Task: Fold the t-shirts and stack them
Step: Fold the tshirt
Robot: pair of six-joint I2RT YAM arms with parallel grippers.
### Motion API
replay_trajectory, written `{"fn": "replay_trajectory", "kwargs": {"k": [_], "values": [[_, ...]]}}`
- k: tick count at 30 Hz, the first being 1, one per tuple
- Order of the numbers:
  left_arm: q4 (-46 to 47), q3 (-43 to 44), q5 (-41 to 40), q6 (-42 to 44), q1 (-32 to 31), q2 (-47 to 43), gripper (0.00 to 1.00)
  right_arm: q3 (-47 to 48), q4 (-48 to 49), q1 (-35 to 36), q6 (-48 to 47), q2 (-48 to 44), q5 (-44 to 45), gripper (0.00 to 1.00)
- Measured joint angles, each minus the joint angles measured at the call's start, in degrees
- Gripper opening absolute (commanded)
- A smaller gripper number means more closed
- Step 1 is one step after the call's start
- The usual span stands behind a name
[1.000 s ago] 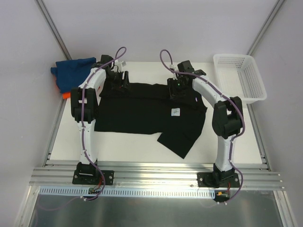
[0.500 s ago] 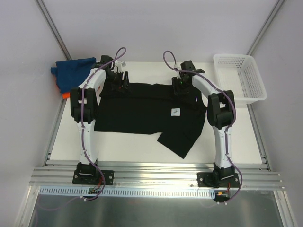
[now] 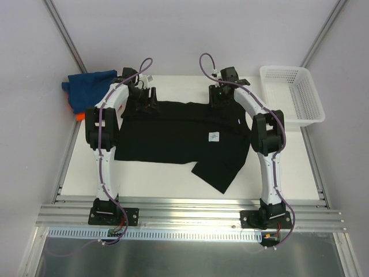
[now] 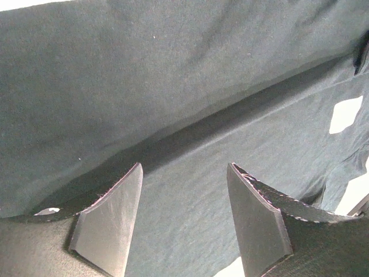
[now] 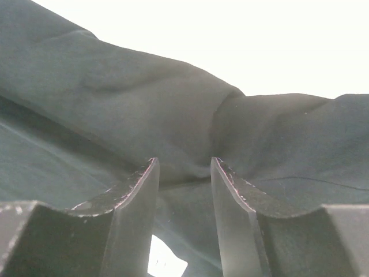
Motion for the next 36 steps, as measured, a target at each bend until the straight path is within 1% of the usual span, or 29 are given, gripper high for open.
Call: {"fn": "replay_trajectory", "kwargs": {"k": [4,11,13,18,22,25,27,36], "values": [[0.02,-0.46,0.00,-0.07,0.00,-0.66,0.61,-0.66,-0.02,0.17,0.00,1.09,0.09,0.44],[0.02,-0.46,0.00,-0.11,0.00,-1.31,0.61,-6.27,0.11,0.39,-0.09,0.63,-0.37,0.44],[0.00,-0.46,0.09,-0.11,0.00,-1.31,0.60,-9.01,0.00,0.42,0.04,-1.40,-0.42,0.44],[-0.02,-0.20,0.96,-0.50,0.00,-1.31,0.61,-19.76,-3.08,1.38,0.87,-9.38,-0.42,0.44],[0.04,0.59,1.31,-0.98,0.00,-1.29,0.60,-25.33,-5.25,3.43,1.60,-15.82,-0.76,0.45],[0.11,0.76,1.44,-1.38,0.00,-1.31,0.60,-26.73,-5.64,4.94,1.79,-19.28,-1.05,0.45],[0.11,0.76,1.46,-1.57,0.00,-1.29,0.60,-26.71,-5.35,5.51,1.64,-19.98,-1.07,0.45],[0.13,0.61,2.38,-1.60,0.00,-1.29,0.61,-25.97,-5.86,4.11,0.87,-18.56,-0.17,0.45]]}}
